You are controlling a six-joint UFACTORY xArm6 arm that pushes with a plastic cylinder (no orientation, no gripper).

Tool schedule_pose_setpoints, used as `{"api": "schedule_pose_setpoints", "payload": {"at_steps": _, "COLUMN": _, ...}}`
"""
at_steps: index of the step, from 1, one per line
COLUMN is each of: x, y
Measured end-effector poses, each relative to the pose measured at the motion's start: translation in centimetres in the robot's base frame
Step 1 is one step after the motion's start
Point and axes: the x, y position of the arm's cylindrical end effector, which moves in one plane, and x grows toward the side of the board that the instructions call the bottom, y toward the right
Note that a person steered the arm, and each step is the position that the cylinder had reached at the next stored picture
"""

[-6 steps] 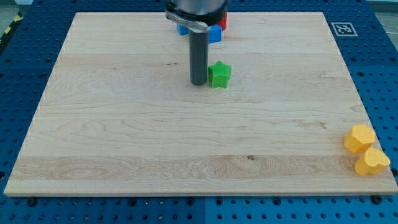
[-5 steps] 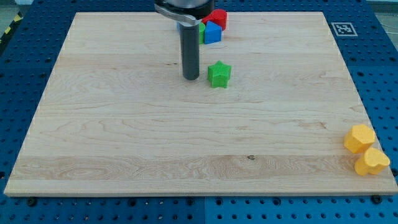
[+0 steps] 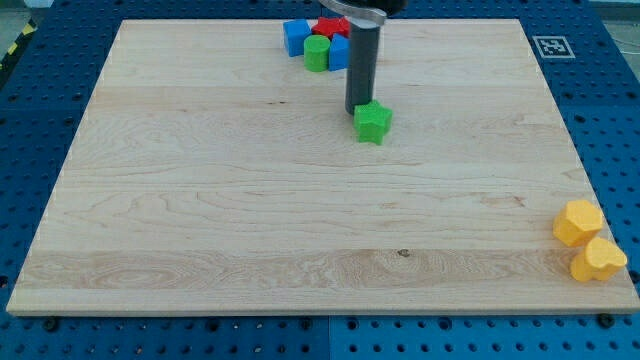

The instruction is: Push the green star slightly towards the bottom right of the board

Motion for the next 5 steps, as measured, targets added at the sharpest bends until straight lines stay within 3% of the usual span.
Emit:
{"api": "schedule_pose_setpoints", "payload": {"at_steps": 3, "x": 1.9, "y": -4.3}}
{"api": "schedule_pose_setpoints", "payload": {"at_steps": 5, "x": 3.9, "y": -1.8}}
